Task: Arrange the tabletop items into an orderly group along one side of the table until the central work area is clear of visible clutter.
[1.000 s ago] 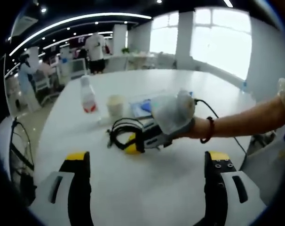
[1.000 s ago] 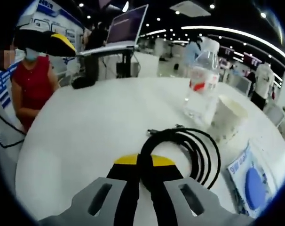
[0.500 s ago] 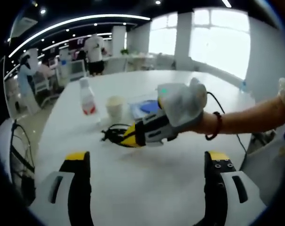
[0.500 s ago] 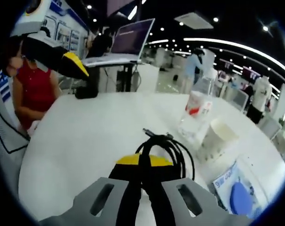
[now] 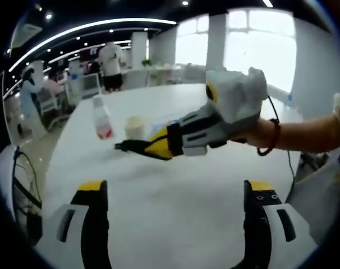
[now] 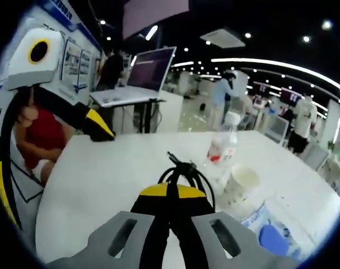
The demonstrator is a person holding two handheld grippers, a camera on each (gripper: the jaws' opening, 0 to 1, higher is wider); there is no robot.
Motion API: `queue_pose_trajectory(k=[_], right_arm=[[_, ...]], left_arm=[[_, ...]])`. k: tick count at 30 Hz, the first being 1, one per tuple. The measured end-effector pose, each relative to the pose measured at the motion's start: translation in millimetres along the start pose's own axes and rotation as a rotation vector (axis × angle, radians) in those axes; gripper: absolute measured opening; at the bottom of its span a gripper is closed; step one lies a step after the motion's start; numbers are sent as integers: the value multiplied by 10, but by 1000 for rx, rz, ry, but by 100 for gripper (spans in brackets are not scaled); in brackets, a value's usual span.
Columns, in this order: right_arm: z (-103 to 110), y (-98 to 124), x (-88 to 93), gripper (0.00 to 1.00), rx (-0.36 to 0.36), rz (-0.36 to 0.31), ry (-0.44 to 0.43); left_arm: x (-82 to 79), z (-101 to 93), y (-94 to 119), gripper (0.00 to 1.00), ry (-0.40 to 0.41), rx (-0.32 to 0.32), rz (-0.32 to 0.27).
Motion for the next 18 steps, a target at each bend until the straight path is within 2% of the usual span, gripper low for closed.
queue_pose_trajectory(k=[10,18], right_arm=[[-138,367,-150,2,38,-14,13],[-254,717,-110,2,87,-9,-22]], left_arm=[[-42,-17,3,97,-9,1,-13],[-36,-102,-44,97,-13,39,-5]])
Point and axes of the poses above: the point that each gripper's makers call its tool centre point, and the gripper's own axes: y roughly backward along the fingers, z roughly to its left, x roughly out of its underside, the point moved 1 cm from there along y, roughly backward along the fingers, and after that the axes turned 3 degrees about -y, right-handed, at the moved point
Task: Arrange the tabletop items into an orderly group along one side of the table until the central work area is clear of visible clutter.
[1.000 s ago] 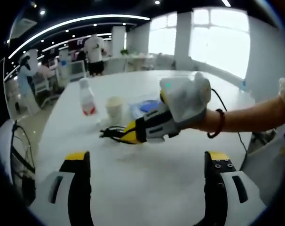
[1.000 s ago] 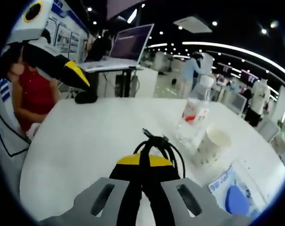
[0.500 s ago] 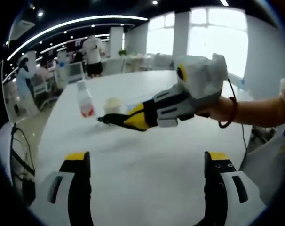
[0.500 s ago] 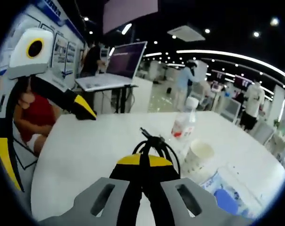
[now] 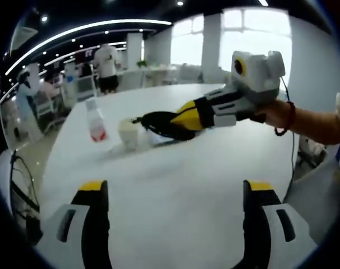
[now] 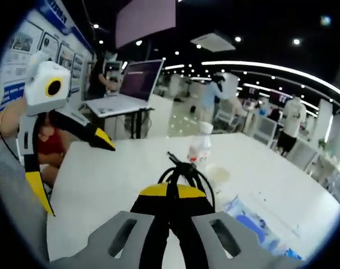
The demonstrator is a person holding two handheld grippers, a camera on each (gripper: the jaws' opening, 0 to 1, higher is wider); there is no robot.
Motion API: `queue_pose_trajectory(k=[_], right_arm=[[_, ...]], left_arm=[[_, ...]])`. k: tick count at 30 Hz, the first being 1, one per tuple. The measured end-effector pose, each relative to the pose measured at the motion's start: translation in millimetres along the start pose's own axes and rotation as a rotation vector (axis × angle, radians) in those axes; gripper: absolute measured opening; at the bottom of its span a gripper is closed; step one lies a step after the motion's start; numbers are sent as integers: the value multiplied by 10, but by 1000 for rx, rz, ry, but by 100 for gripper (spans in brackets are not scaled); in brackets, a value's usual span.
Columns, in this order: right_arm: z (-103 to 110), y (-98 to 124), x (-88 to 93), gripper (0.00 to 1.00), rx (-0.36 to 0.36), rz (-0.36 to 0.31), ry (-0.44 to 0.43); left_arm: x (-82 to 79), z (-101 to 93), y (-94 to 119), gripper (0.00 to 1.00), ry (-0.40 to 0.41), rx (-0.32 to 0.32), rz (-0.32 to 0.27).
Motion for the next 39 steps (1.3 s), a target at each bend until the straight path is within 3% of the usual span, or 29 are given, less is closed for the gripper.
queue_pose_trajectory(k=[24,39], right_arm=[[-465,1030,389,2,191,80,-17],[-613,1278,727,2,240,138,-45]], left_arm=[[-5,-109,-64,96,-24,36,-1],[70,-111,-89,95,-24,38,25]])
Point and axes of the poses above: the point that each gripper's makers call its tool centre point, and the gripper's own axes: y roughly backward along the fingers, z roughly to its left, x roughly out of its underside, the point moved 1 cm from there along y, roughly backward along the fingers, and after that the axes turned 3 degrees about -y, right-handed, at the moved point
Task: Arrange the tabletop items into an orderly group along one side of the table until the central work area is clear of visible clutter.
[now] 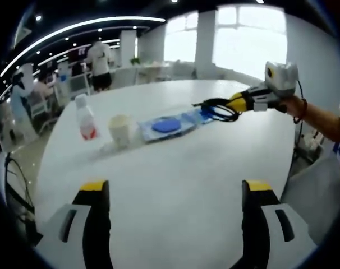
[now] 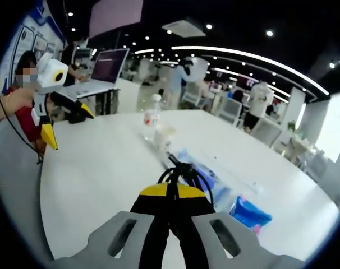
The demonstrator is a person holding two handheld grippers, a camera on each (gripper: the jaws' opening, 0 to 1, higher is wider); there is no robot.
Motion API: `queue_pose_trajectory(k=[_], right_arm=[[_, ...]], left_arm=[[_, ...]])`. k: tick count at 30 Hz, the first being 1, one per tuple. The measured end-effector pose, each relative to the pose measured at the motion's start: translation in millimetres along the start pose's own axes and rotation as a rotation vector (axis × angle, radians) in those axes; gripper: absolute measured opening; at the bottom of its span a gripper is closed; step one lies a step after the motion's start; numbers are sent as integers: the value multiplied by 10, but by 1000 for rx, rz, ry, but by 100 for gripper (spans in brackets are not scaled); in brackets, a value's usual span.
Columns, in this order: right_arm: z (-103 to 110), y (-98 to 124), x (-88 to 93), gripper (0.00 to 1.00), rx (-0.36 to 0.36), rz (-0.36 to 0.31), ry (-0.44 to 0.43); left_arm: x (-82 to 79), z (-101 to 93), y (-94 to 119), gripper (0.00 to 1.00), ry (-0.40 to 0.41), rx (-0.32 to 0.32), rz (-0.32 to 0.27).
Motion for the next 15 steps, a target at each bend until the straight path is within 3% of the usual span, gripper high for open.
queue_pose_trajectory(k=[15], right_arm=[[-157,85,400,2,38,97,48]], left_arm=[[47,-23,-49,94,2,15,22]])
Point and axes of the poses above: the point that each gripper's makers call its tool centre point, and the gripper's own axes: y roughly backward along the fingers, z roughly to its left, x roughly out of its underside, the point moved 1 cm from there along y, roughly backward along the fingers, and after that the axes turned 3 degrees about -y, right-handed, at the moved point
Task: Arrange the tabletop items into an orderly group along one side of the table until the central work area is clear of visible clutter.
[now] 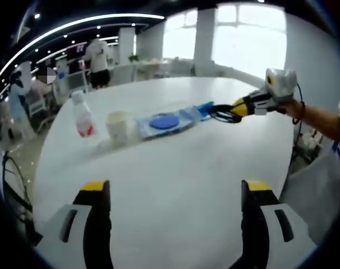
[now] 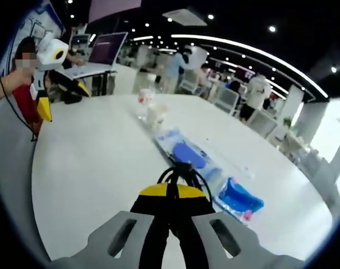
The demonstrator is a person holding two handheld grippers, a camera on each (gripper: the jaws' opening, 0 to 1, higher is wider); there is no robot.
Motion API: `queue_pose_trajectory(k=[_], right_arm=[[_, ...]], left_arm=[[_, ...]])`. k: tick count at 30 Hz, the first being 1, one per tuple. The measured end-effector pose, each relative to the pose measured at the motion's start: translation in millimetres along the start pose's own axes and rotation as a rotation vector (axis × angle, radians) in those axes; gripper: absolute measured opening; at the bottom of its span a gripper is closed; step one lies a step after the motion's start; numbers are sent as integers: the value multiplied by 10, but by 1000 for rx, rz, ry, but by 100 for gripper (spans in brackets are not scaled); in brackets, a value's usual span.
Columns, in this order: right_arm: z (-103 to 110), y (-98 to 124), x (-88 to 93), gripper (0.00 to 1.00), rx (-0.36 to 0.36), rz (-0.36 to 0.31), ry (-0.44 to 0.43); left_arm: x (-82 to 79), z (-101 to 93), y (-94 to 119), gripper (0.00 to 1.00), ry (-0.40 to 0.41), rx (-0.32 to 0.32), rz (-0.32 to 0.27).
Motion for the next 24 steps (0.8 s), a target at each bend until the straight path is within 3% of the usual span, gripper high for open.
queue_pose_trajectory(k=[12,24], right_arm=[[-144,-159,318,2,59,66,21],[-66,-282,486,2,44,106,26]], left_arm=[[8,19,4,93,4,-6,1],[21,52,19,93,12,-22,9]])
Point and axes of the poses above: the point that each gripper's makers call its tool centre point, and the gripper's own axes: y roughly backward along the fingers, z roughly to its left, x roughly out of its underside, the point moved 1 cm from there along y, roughly backward along the fingers, and after that the axes turned 3 degrees about -y, right-handed, at the moved point
